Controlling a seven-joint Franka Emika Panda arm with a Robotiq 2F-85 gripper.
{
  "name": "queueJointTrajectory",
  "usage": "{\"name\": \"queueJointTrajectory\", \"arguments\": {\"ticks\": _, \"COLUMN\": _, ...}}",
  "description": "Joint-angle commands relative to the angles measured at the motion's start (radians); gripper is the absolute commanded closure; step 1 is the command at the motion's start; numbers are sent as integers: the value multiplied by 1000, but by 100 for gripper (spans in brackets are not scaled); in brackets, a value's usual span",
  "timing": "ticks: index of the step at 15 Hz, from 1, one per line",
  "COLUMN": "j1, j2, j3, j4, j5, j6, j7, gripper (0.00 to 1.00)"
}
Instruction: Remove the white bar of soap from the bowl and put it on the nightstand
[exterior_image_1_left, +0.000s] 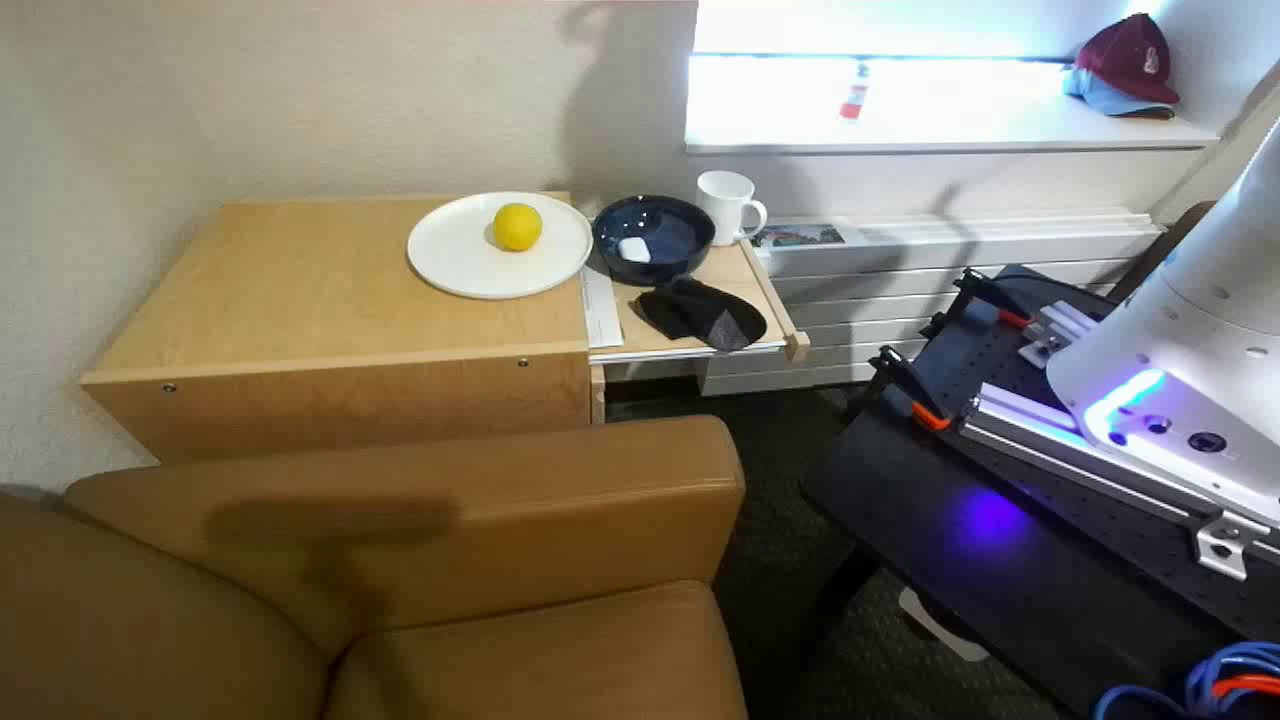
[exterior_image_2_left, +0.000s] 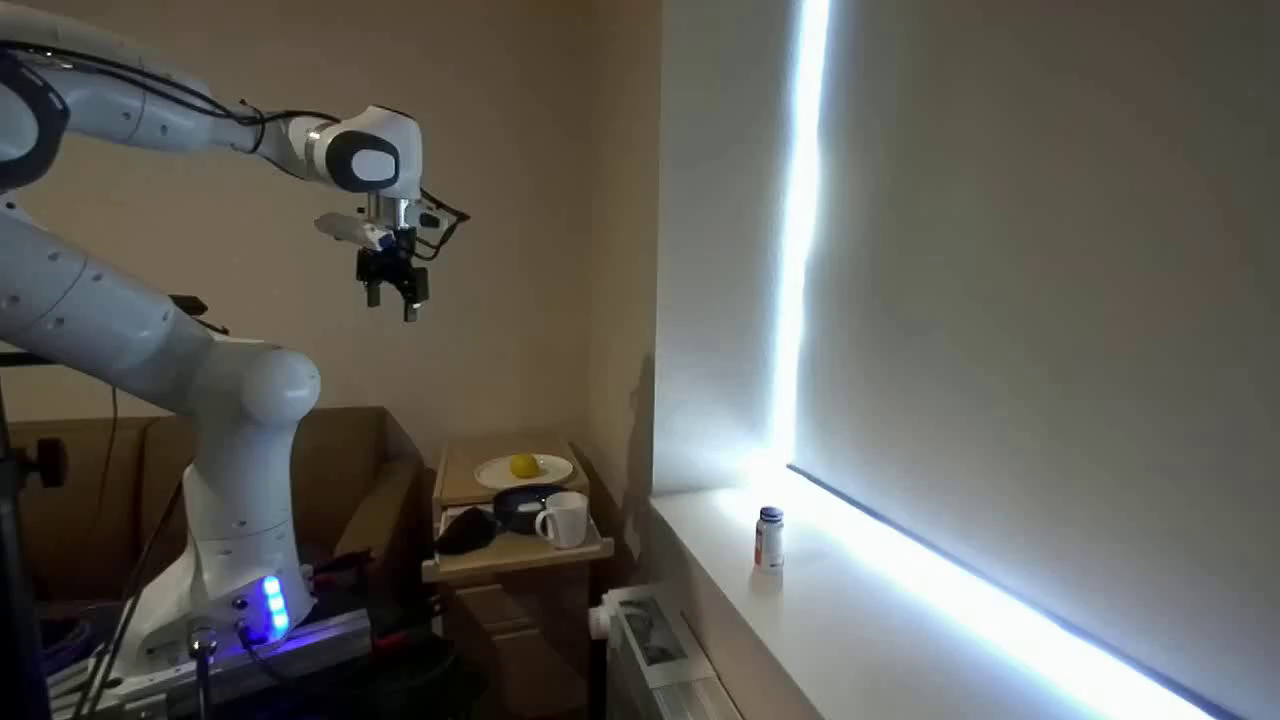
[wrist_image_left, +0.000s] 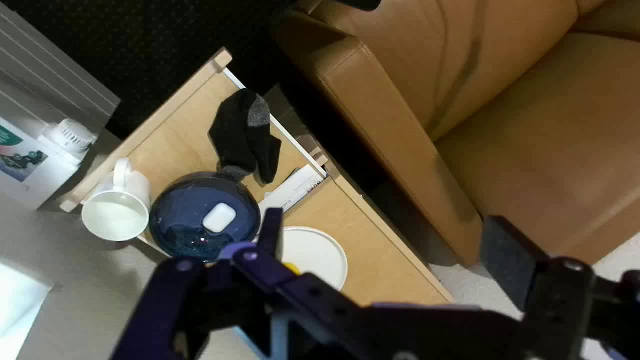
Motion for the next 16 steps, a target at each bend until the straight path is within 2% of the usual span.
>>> {"name": "queueJointTrajectory", "arguments": {"ticks": 1, "j1": -29, "j2": 1, "j3": 18, "j4": 4, "j5": 18, "j6": -9, "j7": -18, "gripper": 0}}
{"name": "queueJointTrajectory", "arguments": {"ticks": 3, "j1": -29, "j2": 1, "j3": 18, "j4": 4, "j5": 18, "j6": -9, "j7": -18, "gripper": 0}}
{"name": "queueJointTrajectory", "arguments": {"ticks": 4, "j1": -34, "j2": 40, "j3": 45, "j4": 15, "j5": -6, "j6": 4, "j7": -9, "gripper": 0}}
{"name": "queueJointTrajectory", "arguments": {"ticks": 5, "j1": -48, "j2": 148, "j3": 72, "j4": 40, "j5": -9, "j6": 39, "j7": 28, "gripper": 0}}
{"name": "queueJointTrajectory", "arguments": {"ticks": 8, "j1": -99, "j2": 298, "j3": 152, "j4": 40, "j5": -7, "j6": 179, "j7": 176, "gripper": 0}}
{"name": "queueJointTrajectory", "arguments": {"ticks": 12, "j1": -174, "j2": 557, "j3": 250, "j4": 102, "j5": -92, "j6": 387, "j7": 412, "gripper": 0}}
{"name": "queueJointTrajectory", "arguments": {"ticks": 14, "j1": -203, "j2": 687, "j3": 269, "j4": 150, "j5": -145, "j6": 450, "j7": 548, "gripper": 0}}
{"name": "queueJointTrajectory", "arguments": {"ticks": 16, "j1": -206, "j2": 816, "j3": 253, "j4": 239, "j5": -162, "j6": 425, "j7": 646, "gripper": 0}}
